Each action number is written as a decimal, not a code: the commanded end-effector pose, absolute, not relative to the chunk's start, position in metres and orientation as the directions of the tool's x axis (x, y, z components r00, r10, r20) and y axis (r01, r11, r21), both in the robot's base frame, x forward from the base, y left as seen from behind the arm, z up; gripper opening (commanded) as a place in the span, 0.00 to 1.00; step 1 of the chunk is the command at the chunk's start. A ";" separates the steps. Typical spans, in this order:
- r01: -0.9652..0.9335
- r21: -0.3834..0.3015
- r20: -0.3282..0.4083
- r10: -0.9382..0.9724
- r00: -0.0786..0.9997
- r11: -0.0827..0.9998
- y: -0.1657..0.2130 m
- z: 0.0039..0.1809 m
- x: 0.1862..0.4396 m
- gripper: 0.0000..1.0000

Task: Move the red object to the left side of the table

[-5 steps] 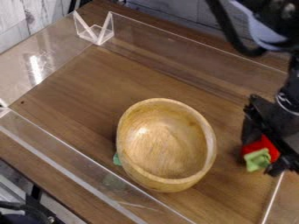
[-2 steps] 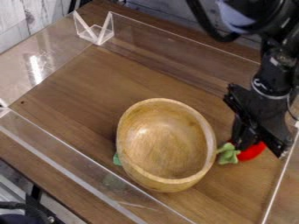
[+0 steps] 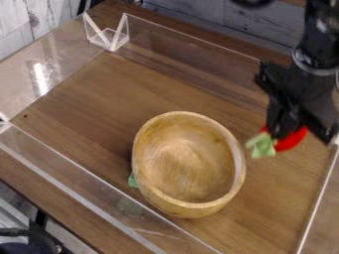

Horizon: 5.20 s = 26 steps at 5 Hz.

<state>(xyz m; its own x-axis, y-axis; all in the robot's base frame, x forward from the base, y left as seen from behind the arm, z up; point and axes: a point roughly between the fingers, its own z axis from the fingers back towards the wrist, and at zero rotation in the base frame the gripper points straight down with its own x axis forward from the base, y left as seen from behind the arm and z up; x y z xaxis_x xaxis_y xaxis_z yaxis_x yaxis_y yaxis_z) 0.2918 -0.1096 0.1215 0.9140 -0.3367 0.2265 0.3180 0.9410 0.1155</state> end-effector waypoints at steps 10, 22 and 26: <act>0.146 0.047 0.347 -0.153 0.925 0.988 -0.004 0.164 0.273 0.00; 0.023 0.027 0.287 -0.030 0.958 0.999 0.215 0.102 0.286 0.00; 0.225 -0.076 0.311 -0.191 0.931 0.971 0.211 0.064 0.329 0.00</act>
<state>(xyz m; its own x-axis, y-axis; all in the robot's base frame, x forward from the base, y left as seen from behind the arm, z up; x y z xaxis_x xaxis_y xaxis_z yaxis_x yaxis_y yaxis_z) 0.3204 0.2072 0.0464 0.9477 -0.1699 0.2701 0.2087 0.9704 -0.1215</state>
